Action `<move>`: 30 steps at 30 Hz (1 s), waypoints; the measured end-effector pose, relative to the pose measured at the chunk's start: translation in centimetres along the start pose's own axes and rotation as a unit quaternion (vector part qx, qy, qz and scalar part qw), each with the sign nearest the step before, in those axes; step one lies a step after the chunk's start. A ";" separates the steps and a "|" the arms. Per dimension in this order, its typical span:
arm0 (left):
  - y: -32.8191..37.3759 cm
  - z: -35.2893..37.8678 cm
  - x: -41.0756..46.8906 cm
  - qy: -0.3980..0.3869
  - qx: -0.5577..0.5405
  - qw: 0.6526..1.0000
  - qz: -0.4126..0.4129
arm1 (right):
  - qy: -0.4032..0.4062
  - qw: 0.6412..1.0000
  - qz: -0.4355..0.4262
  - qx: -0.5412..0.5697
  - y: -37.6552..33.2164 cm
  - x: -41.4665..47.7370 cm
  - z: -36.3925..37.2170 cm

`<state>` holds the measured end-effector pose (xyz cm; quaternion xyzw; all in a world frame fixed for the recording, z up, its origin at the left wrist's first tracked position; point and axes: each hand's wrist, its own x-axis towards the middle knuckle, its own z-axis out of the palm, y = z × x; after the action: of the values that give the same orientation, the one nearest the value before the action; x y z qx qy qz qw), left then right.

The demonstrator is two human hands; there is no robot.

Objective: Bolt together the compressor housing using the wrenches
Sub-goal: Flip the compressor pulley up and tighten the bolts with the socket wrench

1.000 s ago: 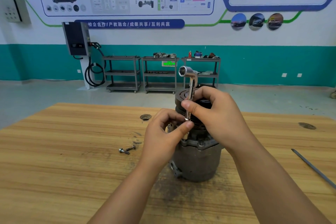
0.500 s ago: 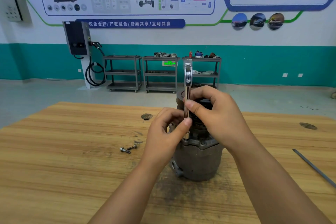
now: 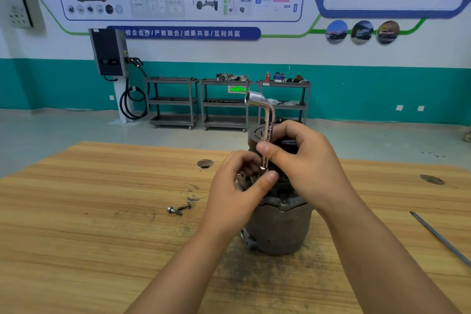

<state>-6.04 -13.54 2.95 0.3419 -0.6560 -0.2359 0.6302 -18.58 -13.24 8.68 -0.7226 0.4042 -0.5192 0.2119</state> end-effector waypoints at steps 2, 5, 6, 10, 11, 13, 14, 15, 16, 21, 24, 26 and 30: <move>0.0 0.2 -0.1 0.012 -0.002 1.000 -0.008 | 0.011 1.000 0.003 -0.003 0.0 -0.1 0.3; -0.1 0.3 -0.1 0.027 -0.013 1.000 -0.010 | 0.000 1.000 -0.003 -0.005 -0.1 0.0 0.3; -0.2 0.3 -0.2 0.032 -0.016 0.999 -0.013 | -0.010 1.000 -0.006 -0.010 -0.1 0.0 0.2; -0.5 0.0 -0.3 0.038 -0.006 0.999 -0.012 | -0.012 1.000 -0.001 -0.013 0.1 0.1 -0.1; -0.4 0.0 -0.4 0.038 -0.008 0.999 -0.008 | -0.007 1.000 -0.002 -0.012 0.1 0.1 -0.1; -0.4 0.1 -0.6 0.040 -0.008 0.999 -0.005 | 0.003 1.000 -0.006 -0.018 -0.1 0.0 0.2; -0.3 0.3 -0.7 0.044 -0.009 0.999 -0.005 | 0.008 1.000 -0.009 -0.021 -0.1 0.0 0.3; -0.3 0.4 -0.8 0.049 -0.016 0.999 -0.007 | 0.013 1.000 -0.011 -0.021 -0.1 0.0 0.4; -0.3 0.6 -0.9 0.055 -0.023 0.998 -0.010 | 0.018 1.000 -0.012 -0.020 -0.2 -0.1 0.4; -0.4 0.8 -0.9 0.076 -0.035 0.996 -0.036 | 0.010 1.000 -0.016 -0.024 -0.3 -0.1 0.3; -0.4 0.7 -1.0 0.073 -0.042 0.996 -0.033 | -0.020 0.999 -0.032 -0.035 -0.4 -0.1 0.1; -0.3 0.8 -1.1 0.070 -0.042 0.996 -0.036 | -0.033 0.998 -0.036 -0.041 -0.4 -0.1 -0.1; -0.3 0.9 -1.2 0.071 -0.033 0.996 -0.047 | -0.039 0.999 -0.022 -0.022 -0.1 -0.1 -0.1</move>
<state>-6.93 -12.94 1.81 0.3673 -0.5845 -0.2617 0.6745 -18.67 -13.11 8.81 -0.7554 0.3911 -0.4863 0.1998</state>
